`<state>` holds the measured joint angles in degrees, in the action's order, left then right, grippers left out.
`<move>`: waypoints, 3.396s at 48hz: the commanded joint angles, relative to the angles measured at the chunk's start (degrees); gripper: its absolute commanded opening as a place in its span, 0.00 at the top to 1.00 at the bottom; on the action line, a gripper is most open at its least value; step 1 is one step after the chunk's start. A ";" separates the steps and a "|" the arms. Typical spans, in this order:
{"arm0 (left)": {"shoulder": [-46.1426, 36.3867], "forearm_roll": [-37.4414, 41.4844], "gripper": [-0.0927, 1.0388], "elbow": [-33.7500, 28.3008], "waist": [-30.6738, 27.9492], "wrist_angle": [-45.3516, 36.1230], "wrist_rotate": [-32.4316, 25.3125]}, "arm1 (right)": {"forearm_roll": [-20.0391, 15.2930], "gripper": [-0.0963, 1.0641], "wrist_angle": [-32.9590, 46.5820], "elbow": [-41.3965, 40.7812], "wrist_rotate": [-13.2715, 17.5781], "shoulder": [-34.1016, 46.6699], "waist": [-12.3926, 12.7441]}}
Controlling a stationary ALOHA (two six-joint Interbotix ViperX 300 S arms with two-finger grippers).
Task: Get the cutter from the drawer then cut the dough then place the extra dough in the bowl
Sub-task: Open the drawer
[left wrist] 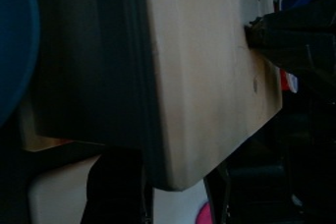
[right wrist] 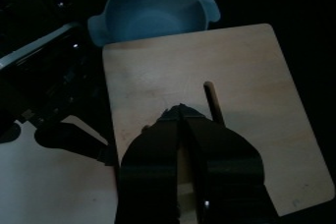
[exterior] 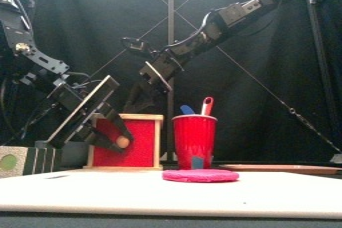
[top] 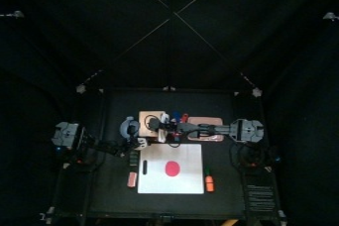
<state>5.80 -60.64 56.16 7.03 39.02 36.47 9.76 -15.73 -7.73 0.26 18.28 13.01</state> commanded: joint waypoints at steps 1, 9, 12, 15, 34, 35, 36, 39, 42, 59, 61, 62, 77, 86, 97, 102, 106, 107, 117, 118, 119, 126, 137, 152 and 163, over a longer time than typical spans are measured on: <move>-0.09 -1.23 0.40 -0.62 2.11 -0.35 -0.18 | -0.18 0.86 -0.35 0.70 0.18 -0.70 0.18; -0.18 -2.55 0.40 -0.62 4.22 -0.44 -0.18 | -0.09 0.86 -0.35 1.05 0.18 -0.26 0.18; -0.09 -2.90 0.40 -0.53 4.66 -0.44 -0.18 | -0.18 0.86 -0.44 1.23 0.18 -0.18 0.18; -0.18 -3.08 0.40 -0.44 5.19 -0.44 -0.18 | -0.18 0.86 -0.44 1.32 0.18 -0.09 0.18; -2.90 -3.25 0.40 0.26 5.01 0.00 -2.46 | -0.09 0.86 -0.97 1.41 0.18 0.35 0.18; -3.08 -3.16 0.40 0.26 5.10 0.00 -2.81 | -0.18 0.86 -0.97 1.49 0.18 0.35 0.26; -3.25 -3.16 0.40 0.26 5.01 0.00 -3.16 | -0.09 0.86 -0.97 1.49 0.18 0.35 0.26; -3.52 -3.60 0.40 0.26 5.01 -0.35 -4.13 | -0.09 0.86 -0.97 1.49 0.18 0.44 0.26; -3.43 -4.48 0.40 0.00 5.01 -0.53 -4.66 | -0.09 0.86 -0.97 1.49 0.18 0.44 0.26; -1.85 -6.59 0.40 -1.05 7.12 -2.37 -4.66 | -0.09 0.86 -0.97 1.49 0.18 0.62 0.35; -1.85 -6.86 0.40 -1.05 7.29 -2.55 -4.66 | -0.09 0.86 -0.97 1.49 0.18 0.62 0.35; -1.85 -6.94 0.40 -0.97 7.47 -2.64 -4.66 | -0.09 0.86 -0.97 1.41 0.18 0.62 0.35; -1.67 -9.58 0.40 -0.62 10.11 -4.75 -4.66 | -0.26 0.86 -1.23 1.49 0.18 0.70 0.35; -0.97 -9.93 0.40 -0.88 11.16 -5.10 -4.57 | -0.35 0.86 -1.14 1.76 0.18 0.70 0.26; -0.53 -11.43 0.40 -1.05 12.92 -5.62 -4.66 | -0.44 0.86 -1.23 1.76 0.18 0.88 0.26; -0.44 -12.04 0.40 -1.14 13.62 -5.62 -4.66 | -0.44 0.86 -1.14 1.85 0.18 1.14 0.35; -0.53 -12.04 0.40 -1.14 13.62 -5.62 -4.66 | -0.44 0.86 -1.14 1.76 0.18 1.23 0.35; -0.53 -12.04 0.40 -1.14 13.71 -5.62 -4.66 | -0.44 0.86 -1.23 1.76 0.18 1.23 0.35; -0.62 -11.87 0.40 -2.46 13.71 -5.62 -4.83 | -0.44 0.86 -1.14 1.85 0.26 1.32 0.35; -0.62 -11.87 0.40 -2.64 13.71 -5.62 -4.83 | -0.44 0.86 -1.14 1.93 0.26 1.32 0.35; -0.62 -11.87 0.40 -2.90 13.71 -5.62 -4.83 | -0.44 0.86 -1.14 1.93 0.26 1.32 0.35; -0.62 -11.43 0.40 -3.52 13.71 -5.62 -5.01 | -0.26 0.86 -1.14 2.72 0.26 1.41 1.05; -0.79 -11.34 0.40 -3.52 13.62 -5.54 -4.92 | -0.09 0.86 -1.32 4.92 0.18 2.72 2.55; -1.14 -11.07 0.40 -4.48 14.41 -5.71 -4.92 | -0.09 0.86 -3.16 5.19 0.18 3.78 2.72; -1.14 -11.34 0.40 -4.75 15.47 -5.62 -4.75 | -0.09 0.86 -3.25 5.19 0.18 3.78 2.72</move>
<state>5.01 -72.25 52.82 21.01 34.01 31.90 9.67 -18.02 -2.37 0.53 22.15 14.77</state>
